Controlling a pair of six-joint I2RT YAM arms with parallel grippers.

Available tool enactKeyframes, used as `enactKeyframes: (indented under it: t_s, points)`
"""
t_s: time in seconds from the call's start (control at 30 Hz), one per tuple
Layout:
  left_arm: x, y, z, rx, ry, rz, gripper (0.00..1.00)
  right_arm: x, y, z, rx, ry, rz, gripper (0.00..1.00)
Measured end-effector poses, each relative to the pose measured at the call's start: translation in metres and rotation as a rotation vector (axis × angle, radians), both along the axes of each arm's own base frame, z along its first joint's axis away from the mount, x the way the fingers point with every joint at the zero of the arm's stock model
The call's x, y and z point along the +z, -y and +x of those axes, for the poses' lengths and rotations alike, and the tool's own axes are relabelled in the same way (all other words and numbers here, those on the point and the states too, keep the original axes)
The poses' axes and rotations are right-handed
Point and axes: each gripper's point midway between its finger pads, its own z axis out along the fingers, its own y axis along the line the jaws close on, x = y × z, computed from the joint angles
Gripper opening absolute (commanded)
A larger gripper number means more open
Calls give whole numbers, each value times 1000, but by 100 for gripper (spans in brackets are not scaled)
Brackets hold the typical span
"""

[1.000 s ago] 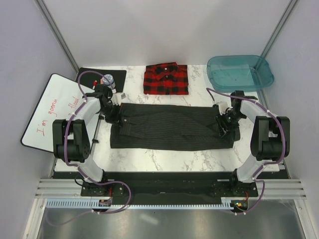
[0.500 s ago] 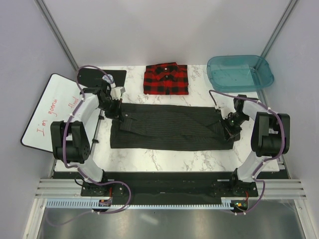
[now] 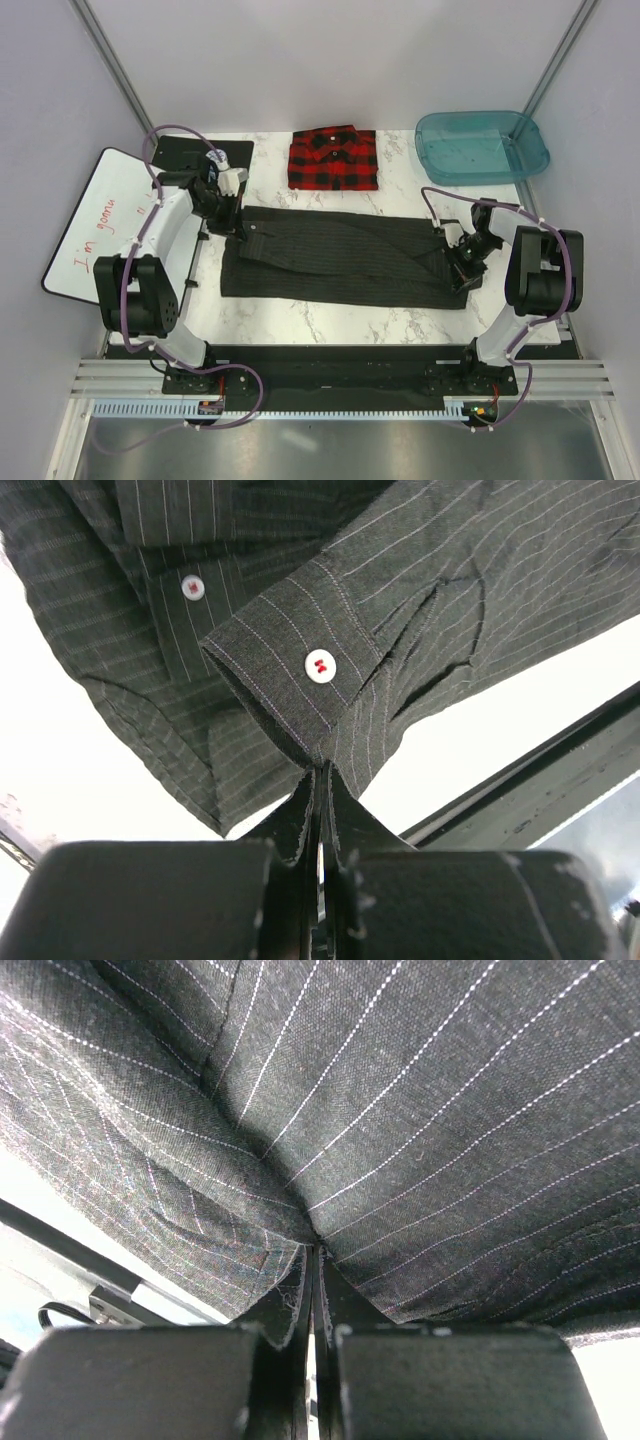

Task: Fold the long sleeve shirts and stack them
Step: Fold the shirt

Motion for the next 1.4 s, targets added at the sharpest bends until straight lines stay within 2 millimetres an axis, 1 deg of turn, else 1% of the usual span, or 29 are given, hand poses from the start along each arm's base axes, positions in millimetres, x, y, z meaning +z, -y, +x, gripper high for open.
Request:
enactKeyframes:
  t_s: [0.1, 0.17, 0.23, 0.3, 0.4, 0.47, 0.53, 0.6, 0.67, 0.77, 0.83, 0.93, 1.03, 1.07, 1.13, 1.17, 1.23, 1.27, 1.33, 1.4]
  points:
    - [-1, 1, -3, 11, -19, -9, 2, 0, 0, -2, 0, 3, -1, 0]
    - [3, 4, -2, 19, -25, -27, 2, 0, 0, -2, 0, 5, -3, 0]
    - [16, 9, 5, 24, -12, -61, 2, 0, 1, -2, 0, 6, -5, 0]
    - [34, 15, 15, 22, 24, -96, 2, 0, 1, -2, 0, 6, -8, 0]
    - [55, 20, 25, 15, 74, -126, 2, 0, 1, -2, 0, 9, -10, 0]
    - [60, 20, 26, 13, 84, -130, 2, 0, 1, -2, 0, 12, -12, 0]
    - [58, 20, 23, 16, 66, -125, 2, 0, 2, -2, 0, 14, -14, 0]
    - [51, 18, 19, 17, 46, -115, 2, 0, 2, -2, 1, 15, -15, 0]
    - [38, 14, 13, 20, 18, -90, 2, 0, 2, -2, 1, 15, -15, 0]
    - [11, 4, 0, 24, -42, -43, 2, 0, 2, -2, 1, 17, -17, 0]
    - [-9, -6, -7, 29, -77, -6, 2, 0, 2, -2, 1, 17, -19, 0]
    - [-36, -22, -9, 35, -108, 49, 2, 0, 3, -2, 2, 20, -21, 0]
    - [-59, -32, -9, 32, -128, 92, 2, 0, 3, -2, 1, 20, -22, 0]
    - [-66, -34, -9, 29, -129, 106, 12, 0, 3, -2, 1, 20, -22, 0]
    - [-74, -37, -9, 20, -128, 124, 20, 0, 3, -2, 1, 20, -22, 0]
    - [-78, -39, -9, 13, -123, 138, 26, 0, 3, -2, 1, 20, -22, 0]
    - [-83, -43, -8, 1, -112, 159, 30, 0, 3, -2, 1, 18, -22, 0]
    - [-84, -45, -6, -4, -101, 172, 34, 0, 2, -2, 1, 18, -18, 0]
    - [-84, -47, -3, -16, -81, 179, 38, 2, 2, -1, 1, 18, -15, 0]
    - [-80, -47, 1, -34, -48, 181, 38, 8, 1, 0, 1, 25, -8, 1]
